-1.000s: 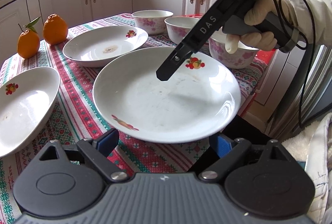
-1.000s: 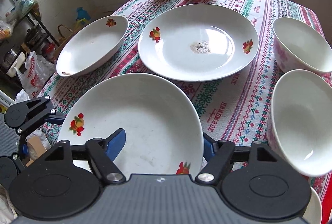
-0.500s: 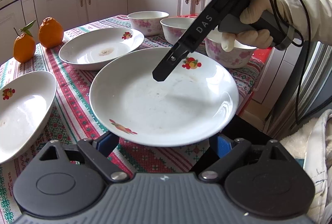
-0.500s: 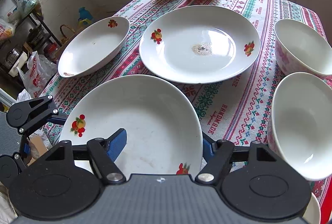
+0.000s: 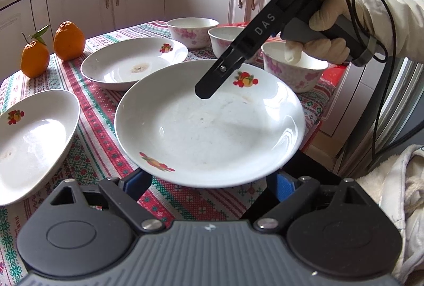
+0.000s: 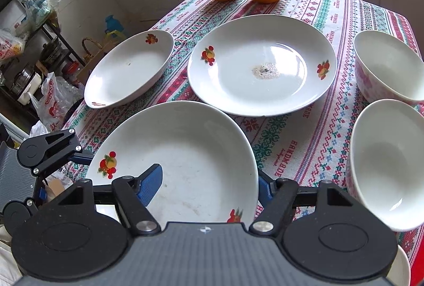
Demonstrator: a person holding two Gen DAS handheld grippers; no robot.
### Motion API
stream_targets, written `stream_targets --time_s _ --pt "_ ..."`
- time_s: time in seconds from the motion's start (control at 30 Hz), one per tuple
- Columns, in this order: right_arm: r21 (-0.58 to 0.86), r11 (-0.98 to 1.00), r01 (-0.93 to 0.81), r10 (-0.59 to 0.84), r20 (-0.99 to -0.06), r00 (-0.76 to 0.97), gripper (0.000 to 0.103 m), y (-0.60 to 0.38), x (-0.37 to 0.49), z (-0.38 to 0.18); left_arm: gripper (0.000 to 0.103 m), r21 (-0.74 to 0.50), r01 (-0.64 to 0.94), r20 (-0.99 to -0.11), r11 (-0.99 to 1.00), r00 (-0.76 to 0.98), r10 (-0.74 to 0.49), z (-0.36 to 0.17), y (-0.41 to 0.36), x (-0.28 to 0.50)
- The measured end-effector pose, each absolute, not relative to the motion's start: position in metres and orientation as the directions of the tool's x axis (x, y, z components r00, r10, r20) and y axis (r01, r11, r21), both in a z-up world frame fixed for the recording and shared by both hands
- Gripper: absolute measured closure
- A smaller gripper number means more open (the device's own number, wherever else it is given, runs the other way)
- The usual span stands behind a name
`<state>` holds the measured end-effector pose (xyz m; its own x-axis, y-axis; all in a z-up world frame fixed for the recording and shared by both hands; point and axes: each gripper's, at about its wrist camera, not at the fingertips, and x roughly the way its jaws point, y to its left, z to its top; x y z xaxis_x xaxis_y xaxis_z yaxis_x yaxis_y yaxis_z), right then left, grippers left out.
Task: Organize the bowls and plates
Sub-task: 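Carry the held plate over another white plate and lower it on top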
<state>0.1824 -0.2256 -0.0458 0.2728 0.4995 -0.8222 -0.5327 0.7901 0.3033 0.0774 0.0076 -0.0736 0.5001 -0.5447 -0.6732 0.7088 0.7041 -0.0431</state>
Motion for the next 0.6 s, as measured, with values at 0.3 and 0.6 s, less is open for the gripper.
stream_targets --time_s 0.3,0.6 --pt "0.305 0.768 -0.563 0.521 -0.808 0.273 0.026 -0.208 0.186 -0.032 0.010 -0.044 0.680 -0.661 0.732 0.529 -0.532 -0.060 0.023 0.074" --pt "0.284 0.717 -0.636 0.549 -0.793 0.265 0.026 -0.165 0.205 -0.013 0.011 -0.043 0.617 -0.650 0.786 0.580 -0.491 -0.047 0.055 0.083"
